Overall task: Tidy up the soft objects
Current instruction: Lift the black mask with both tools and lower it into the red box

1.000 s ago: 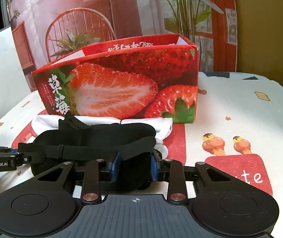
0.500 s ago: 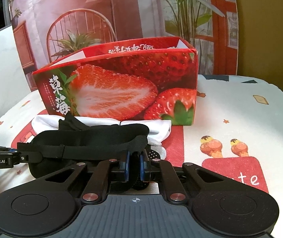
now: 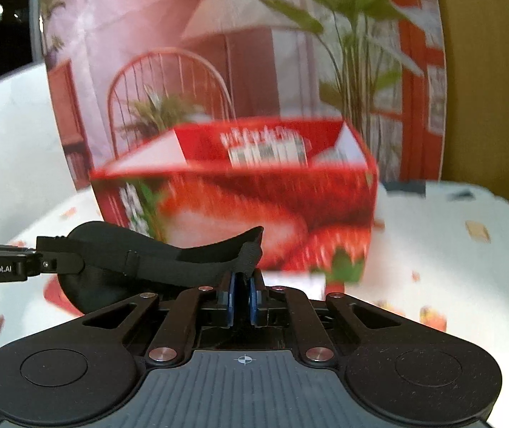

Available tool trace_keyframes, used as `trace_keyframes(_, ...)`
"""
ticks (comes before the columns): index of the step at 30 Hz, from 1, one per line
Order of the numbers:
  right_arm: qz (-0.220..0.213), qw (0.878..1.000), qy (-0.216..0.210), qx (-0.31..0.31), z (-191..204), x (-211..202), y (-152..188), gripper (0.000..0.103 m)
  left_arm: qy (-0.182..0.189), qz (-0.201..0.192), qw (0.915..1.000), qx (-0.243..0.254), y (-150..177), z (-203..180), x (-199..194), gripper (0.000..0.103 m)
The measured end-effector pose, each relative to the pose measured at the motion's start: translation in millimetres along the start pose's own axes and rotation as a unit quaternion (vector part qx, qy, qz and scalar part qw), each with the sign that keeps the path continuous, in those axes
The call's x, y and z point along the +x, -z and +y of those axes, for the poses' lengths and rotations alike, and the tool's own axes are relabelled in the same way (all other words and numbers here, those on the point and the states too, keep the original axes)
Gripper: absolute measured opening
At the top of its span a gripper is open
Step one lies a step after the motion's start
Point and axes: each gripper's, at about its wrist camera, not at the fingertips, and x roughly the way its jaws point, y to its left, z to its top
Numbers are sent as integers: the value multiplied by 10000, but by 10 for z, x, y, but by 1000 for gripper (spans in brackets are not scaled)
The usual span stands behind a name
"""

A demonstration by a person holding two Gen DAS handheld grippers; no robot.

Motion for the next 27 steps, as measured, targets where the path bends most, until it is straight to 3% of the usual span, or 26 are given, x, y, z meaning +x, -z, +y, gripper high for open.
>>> trace_keyframes(8,-549,9982,-166,-148,14,0,-662,7,114,-502,9986,152,-584,-144,-8,9)
trace_keyframes(16,-698,9969,-41,-350,-41,237,-1071,7,51,-627,9979,125,-967,-184,262,9)
trace_keyframes(27,-319,9985,273,-358,-151,891,-1323,7,-304,-141,9992,201,-1190,-18,911,9)
